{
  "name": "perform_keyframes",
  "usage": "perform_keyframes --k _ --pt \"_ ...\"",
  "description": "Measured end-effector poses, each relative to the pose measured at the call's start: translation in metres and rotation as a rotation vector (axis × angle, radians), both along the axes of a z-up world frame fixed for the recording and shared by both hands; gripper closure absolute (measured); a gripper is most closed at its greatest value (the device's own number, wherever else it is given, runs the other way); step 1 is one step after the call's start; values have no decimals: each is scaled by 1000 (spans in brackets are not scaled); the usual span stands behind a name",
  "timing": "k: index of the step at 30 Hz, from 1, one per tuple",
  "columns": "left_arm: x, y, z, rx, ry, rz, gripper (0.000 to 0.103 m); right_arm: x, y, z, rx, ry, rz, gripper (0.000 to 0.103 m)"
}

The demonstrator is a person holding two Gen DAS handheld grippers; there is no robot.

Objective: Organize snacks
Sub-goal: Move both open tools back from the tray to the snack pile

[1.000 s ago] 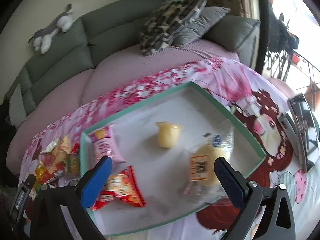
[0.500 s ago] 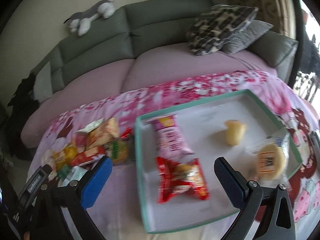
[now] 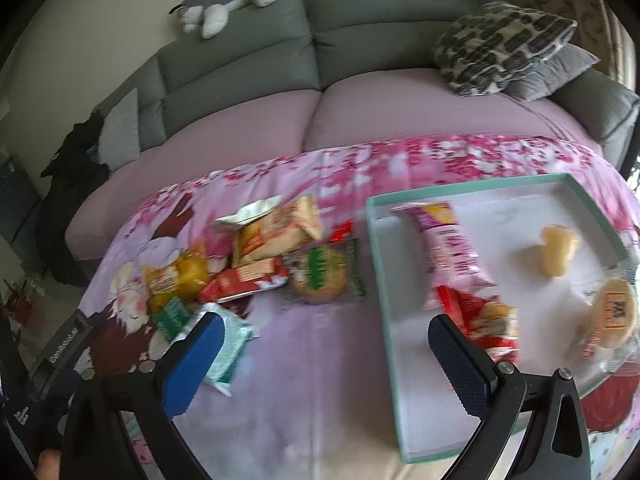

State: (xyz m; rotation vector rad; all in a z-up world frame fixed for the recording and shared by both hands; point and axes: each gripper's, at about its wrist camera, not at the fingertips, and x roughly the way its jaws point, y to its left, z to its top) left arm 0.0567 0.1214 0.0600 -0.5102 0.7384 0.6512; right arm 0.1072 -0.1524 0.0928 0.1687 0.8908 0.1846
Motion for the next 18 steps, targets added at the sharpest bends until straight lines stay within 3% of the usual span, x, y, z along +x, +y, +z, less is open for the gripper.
perform_keyframes --k 18 --pt "8 13 -15 -38 58 -40 0 24 52 -30 55 77 62 0"
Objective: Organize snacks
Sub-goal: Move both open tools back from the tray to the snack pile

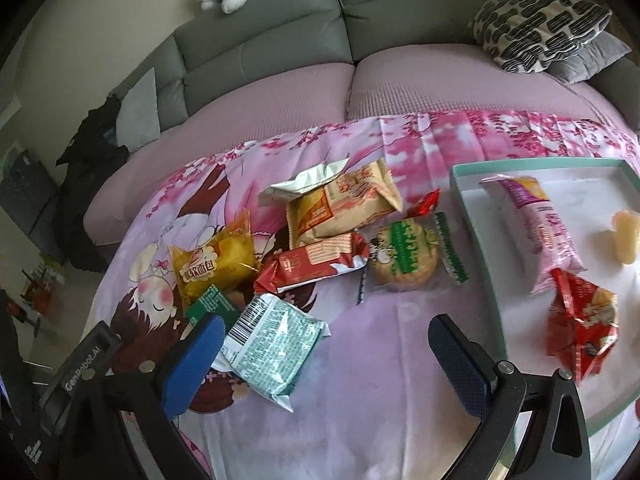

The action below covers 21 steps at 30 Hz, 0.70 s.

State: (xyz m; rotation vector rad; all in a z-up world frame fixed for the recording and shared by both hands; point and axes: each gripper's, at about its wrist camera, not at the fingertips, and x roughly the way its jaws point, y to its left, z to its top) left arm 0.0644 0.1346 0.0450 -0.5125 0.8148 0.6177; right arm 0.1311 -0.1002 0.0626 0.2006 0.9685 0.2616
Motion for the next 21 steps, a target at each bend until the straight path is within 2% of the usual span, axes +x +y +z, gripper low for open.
perform_keyframes --k 9,21 --pt "4 4 -10 -21 29 1 0 10 21 -23 -10 59 30 0" --pt "4 5 -14 -23 43 3 0 11 32 -37 -29 99 43 0"
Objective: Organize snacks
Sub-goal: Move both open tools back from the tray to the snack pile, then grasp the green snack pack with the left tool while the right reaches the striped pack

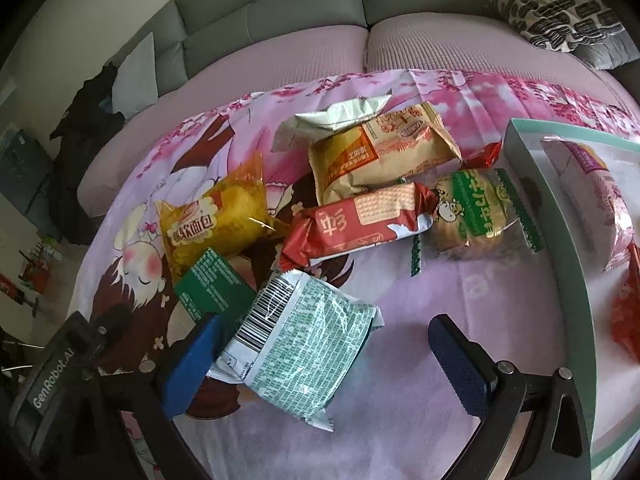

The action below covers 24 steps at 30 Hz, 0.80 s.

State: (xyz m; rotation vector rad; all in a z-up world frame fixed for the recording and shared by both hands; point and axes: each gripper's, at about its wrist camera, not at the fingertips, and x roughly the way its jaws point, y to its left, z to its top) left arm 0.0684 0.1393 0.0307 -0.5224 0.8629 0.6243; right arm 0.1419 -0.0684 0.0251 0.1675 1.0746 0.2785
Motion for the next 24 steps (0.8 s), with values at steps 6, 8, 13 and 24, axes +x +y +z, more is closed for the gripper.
perform_keyframes --k 6,8,13,24 --pt "1 -2 -1 -1 3 -14 0 -4 -6 -2 -30 16 -7 0" --pt "2 -3 -1 -7 4 -21 0 -5 -9 -2 -46 17 -8 1" --pt "7 -8 -2 -22 5 -49 0 -7 -17 -1 -77 19 -19 2" --pt "30 -33 -9 -97 12 -195 0 -11 -29 -3 -157 22 -24 12"
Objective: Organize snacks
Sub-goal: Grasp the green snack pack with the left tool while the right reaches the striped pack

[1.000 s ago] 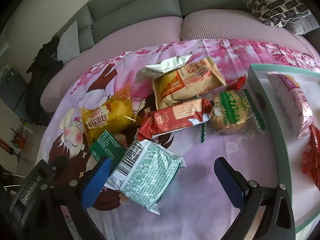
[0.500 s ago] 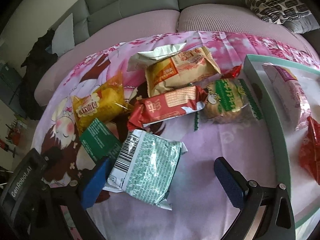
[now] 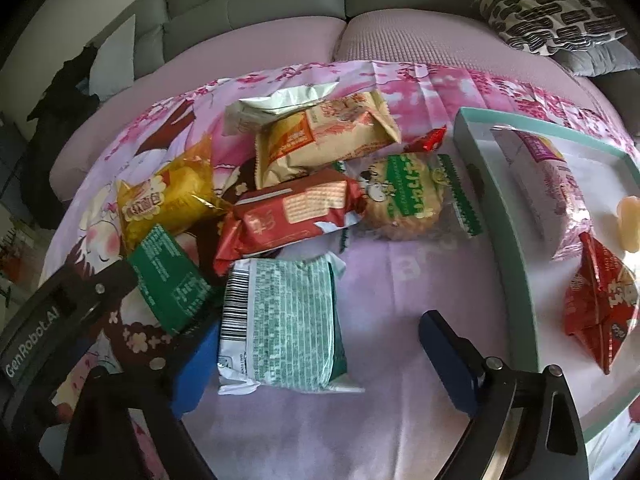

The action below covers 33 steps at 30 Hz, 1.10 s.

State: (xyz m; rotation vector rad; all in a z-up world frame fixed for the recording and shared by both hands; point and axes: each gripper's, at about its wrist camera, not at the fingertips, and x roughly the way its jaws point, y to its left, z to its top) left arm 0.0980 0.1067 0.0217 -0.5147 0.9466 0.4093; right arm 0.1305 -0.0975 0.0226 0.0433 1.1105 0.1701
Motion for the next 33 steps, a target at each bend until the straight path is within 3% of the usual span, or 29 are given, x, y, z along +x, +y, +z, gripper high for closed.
perform_keyframes --k 2,11,18,22,33 --pt "4 -5 -1 -3 4 -24 0 0 -2 1 -24 -8 -3 16" --pt "26 -28 -6 7 28 -124 0 0 -20 2 -52 -9 -31 17" --pt "43 -46 -17 110 85 -176 0 0 -19 1 -60 -6 -21 16" --pt "41 -45 -15 154 99 -177 0 1 -17 1 -59 -3 -14 16" --pt "22 -23 -15 126 118 -124 0 -1 -22 3 -42 16 -3 17"
